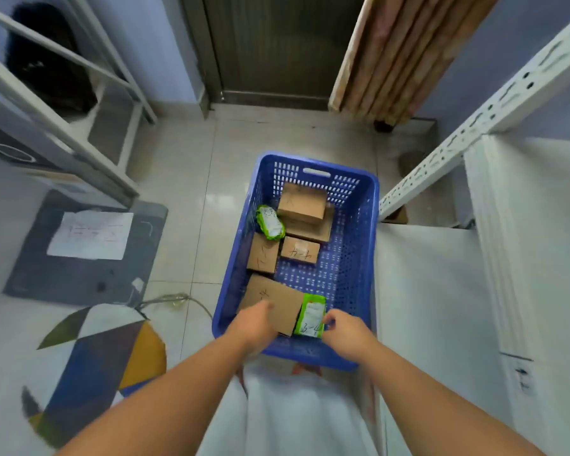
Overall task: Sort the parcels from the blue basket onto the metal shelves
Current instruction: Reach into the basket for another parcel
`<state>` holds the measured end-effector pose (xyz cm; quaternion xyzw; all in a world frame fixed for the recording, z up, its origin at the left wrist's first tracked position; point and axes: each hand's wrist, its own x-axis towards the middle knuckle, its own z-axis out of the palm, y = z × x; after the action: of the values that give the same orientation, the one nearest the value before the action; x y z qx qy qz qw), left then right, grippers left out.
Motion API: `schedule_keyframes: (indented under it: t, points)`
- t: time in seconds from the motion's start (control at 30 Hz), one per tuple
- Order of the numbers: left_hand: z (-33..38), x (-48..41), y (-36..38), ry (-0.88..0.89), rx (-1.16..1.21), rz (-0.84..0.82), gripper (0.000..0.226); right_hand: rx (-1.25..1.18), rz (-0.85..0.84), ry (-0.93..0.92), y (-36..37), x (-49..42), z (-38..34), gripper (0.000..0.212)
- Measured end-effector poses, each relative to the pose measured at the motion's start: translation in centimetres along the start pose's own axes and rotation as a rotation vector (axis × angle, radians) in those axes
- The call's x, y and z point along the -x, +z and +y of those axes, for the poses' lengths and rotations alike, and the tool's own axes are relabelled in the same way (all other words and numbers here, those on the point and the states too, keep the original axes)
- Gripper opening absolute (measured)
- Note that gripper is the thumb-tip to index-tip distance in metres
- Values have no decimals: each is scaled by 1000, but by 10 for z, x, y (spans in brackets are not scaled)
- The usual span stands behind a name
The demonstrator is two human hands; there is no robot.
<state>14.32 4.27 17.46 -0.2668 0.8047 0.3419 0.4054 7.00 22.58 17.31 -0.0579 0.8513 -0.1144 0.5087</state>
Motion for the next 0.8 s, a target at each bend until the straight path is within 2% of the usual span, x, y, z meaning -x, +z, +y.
schedule_keyframes:
  t: [0.07, 0.17, 0.3, 0.47, 0.6, 0.7, 0.8]
  points:
    - [-13, -37, 13, -84, 84, -22, 49, -28, -48, -9, 19, -33, -3, 39]
    - [-26, -96, 28, -200, 281, -84, 15, -128, -79, 22, 50, -84, -3, 40]
    - [-52, -175, 60, -257, 391, -117, 26, -257, -62, 128, 92, -160, 9, 44]
    - [-84, -267, 115, -390, 431, -149, 25, -72, -97, 106, 130, -262, 31, 48]
    - [-100, -325, 170, -619, 788, -177, 6, -6, -34, 69, 150, -345, 45, 55]
    - [-113, -363, 200, -716, 969, -132, 20, 76, 18, 42, 158, -395, 51, 56]
    - [-129, -394, 217, -872, 1164, -10, 16, 154, 60, -9, 168, -432, 53, 62]
